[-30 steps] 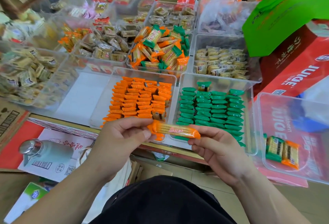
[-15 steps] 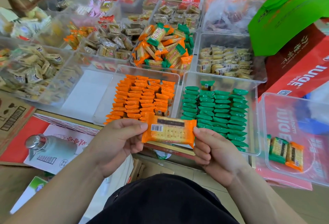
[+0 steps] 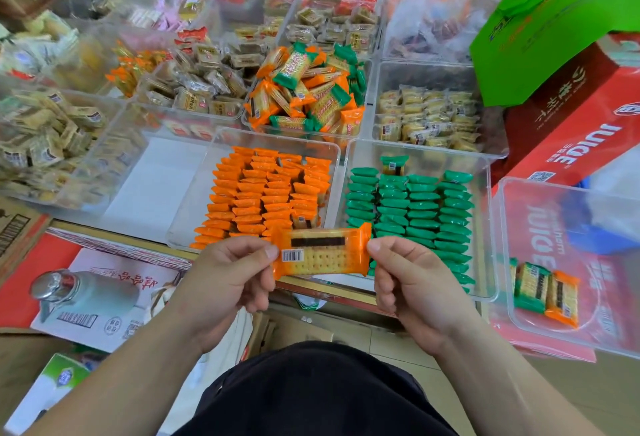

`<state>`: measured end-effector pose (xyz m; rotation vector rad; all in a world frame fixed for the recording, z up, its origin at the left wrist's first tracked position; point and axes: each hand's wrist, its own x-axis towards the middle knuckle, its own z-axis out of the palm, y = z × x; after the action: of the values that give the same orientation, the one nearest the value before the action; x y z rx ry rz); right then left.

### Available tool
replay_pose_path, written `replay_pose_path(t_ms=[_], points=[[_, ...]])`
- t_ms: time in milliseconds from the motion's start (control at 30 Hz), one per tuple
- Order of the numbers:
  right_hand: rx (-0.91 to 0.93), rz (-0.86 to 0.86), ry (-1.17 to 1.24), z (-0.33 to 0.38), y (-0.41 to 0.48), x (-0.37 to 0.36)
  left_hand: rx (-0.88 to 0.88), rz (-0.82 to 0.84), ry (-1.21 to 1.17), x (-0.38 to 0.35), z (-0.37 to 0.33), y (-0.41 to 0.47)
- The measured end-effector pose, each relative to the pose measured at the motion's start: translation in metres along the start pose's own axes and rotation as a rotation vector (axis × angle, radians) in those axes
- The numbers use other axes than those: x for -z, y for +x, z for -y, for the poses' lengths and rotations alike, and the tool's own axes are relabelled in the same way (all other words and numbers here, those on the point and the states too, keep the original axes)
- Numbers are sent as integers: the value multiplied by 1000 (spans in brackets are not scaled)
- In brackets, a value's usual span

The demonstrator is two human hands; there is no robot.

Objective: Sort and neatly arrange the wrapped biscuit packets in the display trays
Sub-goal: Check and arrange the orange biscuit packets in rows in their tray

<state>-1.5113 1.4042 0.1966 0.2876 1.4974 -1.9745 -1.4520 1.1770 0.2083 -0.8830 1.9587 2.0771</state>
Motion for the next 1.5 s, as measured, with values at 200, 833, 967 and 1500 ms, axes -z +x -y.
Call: replay_pose_path(t_ms=[200,833,967,1500], points=[[-115,-53,97,-9,18,-7,-225,-69,271,-2,8,13],[436,-151,-1523,-36,169,-47,-309,53,1511,58,102,150],[464,-158,-1772,-52,190,-54,-310,50,1514,57,104,151],[322,-43,-2039,-45,218,-54,-386,27,1566,58,104,152]])
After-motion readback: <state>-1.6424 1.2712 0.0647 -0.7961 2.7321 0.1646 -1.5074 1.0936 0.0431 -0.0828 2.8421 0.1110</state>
